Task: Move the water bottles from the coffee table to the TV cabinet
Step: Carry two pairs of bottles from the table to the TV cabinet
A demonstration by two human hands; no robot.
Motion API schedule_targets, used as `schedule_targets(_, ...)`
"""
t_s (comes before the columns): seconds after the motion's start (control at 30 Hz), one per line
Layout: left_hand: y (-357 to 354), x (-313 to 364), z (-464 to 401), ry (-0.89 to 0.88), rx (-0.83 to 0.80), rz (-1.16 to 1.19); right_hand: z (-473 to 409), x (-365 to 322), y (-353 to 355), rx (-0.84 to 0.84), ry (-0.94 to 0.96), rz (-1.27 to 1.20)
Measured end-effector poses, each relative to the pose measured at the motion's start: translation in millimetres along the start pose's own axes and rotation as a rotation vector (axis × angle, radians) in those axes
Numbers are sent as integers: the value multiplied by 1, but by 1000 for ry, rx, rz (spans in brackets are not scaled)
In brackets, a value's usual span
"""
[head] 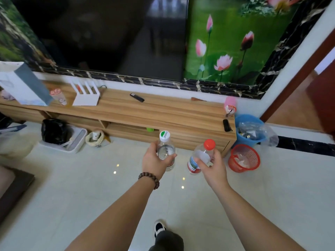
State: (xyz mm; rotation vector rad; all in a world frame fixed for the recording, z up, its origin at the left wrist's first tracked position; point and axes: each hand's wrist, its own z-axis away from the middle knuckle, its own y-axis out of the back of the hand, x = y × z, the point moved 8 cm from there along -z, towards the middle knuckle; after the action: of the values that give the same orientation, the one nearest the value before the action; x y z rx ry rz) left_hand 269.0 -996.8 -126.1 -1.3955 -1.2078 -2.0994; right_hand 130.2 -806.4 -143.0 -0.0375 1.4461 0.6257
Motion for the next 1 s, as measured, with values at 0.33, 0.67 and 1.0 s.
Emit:
schedule_targets(0.33, -13, 21, -138, -9, -91, -4, -102, -32, -35, 88, -30, -47)
schedule_targets(0.67, -70, 45, -236, 12, -139, -43, -222, -23, -38, 93, -74, -90)
schedule_targets(1.0, -125, 99, -346, 16, -102, -128, -360, -26, -27, 44, -89, -73)
